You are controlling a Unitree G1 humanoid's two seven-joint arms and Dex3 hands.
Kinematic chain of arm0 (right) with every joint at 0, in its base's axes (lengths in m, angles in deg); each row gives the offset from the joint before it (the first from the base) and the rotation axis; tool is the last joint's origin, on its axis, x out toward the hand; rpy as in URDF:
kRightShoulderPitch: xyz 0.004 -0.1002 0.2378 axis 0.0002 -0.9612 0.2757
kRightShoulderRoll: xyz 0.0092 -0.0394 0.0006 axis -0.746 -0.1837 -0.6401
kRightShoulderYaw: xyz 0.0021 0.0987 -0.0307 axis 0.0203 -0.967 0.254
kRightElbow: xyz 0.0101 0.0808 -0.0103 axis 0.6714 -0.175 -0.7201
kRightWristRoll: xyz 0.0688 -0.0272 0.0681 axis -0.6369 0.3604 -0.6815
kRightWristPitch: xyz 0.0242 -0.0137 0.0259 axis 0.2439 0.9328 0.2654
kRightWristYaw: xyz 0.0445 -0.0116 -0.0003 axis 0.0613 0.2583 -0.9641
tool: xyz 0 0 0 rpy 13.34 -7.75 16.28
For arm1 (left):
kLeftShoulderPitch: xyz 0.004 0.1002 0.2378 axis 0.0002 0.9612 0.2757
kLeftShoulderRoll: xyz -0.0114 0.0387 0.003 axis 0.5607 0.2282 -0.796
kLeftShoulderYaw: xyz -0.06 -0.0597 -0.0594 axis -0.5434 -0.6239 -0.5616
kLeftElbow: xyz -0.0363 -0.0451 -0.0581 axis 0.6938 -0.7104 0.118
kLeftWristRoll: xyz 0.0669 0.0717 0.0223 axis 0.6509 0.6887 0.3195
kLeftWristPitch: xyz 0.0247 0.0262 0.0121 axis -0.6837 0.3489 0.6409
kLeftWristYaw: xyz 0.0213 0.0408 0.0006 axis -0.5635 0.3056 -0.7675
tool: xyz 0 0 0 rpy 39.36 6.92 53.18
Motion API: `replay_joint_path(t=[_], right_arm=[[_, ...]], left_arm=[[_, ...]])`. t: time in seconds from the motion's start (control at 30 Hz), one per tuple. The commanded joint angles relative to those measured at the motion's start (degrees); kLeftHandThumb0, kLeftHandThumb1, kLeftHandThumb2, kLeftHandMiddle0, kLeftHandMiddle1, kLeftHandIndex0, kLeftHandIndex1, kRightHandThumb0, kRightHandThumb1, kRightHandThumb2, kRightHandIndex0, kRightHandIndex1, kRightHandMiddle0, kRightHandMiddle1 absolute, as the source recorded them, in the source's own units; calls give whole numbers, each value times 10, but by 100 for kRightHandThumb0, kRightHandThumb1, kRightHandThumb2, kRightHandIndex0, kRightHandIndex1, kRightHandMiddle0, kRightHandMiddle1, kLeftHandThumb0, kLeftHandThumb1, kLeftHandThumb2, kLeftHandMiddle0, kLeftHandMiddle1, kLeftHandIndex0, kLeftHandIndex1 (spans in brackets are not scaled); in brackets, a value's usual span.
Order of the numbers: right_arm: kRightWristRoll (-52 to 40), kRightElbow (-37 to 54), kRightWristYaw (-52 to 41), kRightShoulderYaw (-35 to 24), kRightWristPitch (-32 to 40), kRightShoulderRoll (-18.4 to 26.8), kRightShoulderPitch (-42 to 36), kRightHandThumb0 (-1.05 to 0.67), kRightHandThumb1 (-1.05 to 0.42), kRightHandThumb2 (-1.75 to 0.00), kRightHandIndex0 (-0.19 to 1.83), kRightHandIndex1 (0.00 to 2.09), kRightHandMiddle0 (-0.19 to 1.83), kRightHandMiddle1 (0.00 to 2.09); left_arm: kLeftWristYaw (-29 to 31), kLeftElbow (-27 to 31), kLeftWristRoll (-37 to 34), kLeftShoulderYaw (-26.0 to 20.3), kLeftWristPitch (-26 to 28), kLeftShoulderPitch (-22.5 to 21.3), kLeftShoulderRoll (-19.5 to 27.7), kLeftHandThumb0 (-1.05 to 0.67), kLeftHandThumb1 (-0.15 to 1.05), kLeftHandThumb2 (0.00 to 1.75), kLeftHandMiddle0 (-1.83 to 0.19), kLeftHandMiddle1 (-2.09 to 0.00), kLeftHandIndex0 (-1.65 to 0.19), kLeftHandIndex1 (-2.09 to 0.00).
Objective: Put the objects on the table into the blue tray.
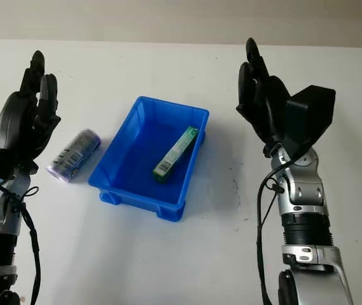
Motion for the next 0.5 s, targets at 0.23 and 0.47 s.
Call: replay_joint_path(t=[0.23,0.47], right_arm=[[9,25,20,-3,19,-10,-15,-78,-105,-78,-19,0,-19,0],[7,26,13,-3,18,-10,-17,-78,-105,-78,-19,0,-19,0]], left_arm=[[-13,25,12,3,22,-4,8,-80,105,64,18,-5,19,-1],[-32,58,61,18,65,7,28,-76,105,53,14,-7,14,-4]])
